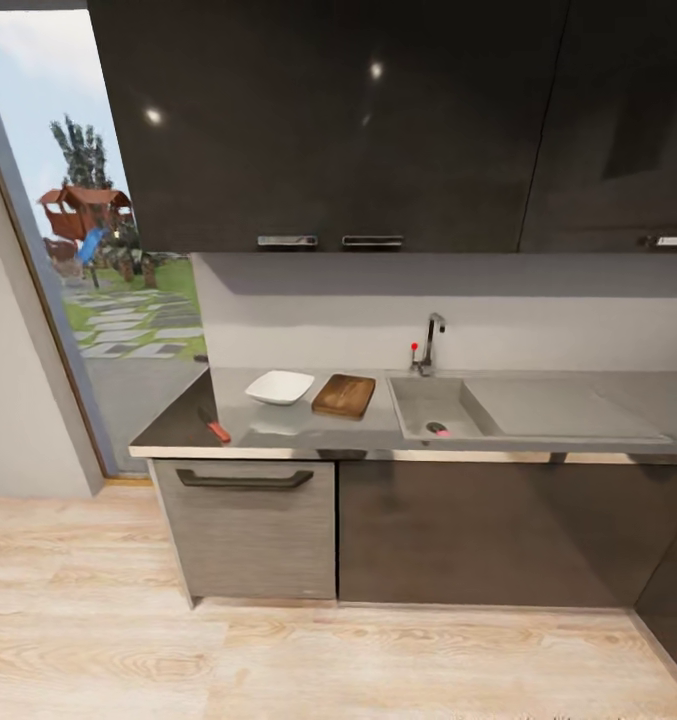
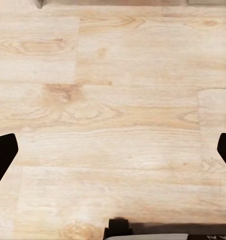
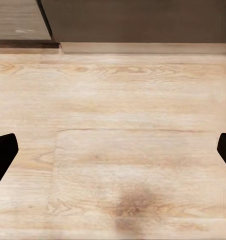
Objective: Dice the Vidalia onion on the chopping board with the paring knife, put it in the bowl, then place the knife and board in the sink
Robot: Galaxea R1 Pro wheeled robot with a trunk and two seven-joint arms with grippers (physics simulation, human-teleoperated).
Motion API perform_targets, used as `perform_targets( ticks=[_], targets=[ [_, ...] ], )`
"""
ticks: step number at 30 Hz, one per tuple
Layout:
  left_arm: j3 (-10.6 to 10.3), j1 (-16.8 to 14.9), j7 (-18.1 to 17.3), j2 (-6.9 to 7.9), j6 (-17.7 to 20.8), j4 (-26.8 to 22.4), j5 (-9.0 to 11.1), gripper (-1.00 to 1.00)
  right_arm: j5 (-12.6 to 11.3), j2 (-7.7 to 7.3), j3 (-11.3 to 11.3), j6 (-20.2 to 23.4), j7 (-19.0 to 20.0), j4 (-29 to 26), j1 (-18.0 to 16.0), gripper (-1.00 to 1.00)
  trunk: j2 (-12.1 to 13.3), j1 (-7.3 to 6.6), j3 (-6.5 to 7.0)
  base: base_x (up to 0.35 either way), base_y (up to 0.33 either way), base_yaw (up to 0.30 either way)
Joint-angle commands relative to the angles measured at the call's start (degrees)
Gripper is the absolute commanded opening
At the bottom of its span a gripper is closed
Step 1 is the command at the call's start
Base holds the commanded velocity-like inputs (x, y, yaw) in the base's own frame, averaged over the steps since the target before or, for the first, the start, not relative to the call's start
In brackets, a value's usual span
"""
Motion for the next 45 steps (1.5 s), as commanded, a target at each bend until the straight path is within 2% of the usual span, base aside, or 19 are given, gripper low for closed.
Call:
perform_targets(
  ticks=[1,9,45],
  targets=[
    [0.0,0.0,0.0,0.0,-0.1,0.0,0.0,1.0,0.0,0.01,0.0,-0.1,-0.1,0.0,0.0,1.0,0.4,-0.22,0.13,0.0,0.0,-0.186],
    [0.0,0.0,0.0,0.01,-0.1,0.0,0.0,1.0,0.0,0.01,0.0,-0.1,-0.1,0.0,0.0,1.0,3.6,-1.98,1.56,0.0,0.0,-0.088],
    [0.0,0.0,0.0,0.1,-0.2,-0.1,0.1,1.0,0.0,0.02,0.0,-0.1,-0.1,0.0,0.0,1.0,18.0,-9.88,8.03,0.0,0.0,-0.001]
  ],
)
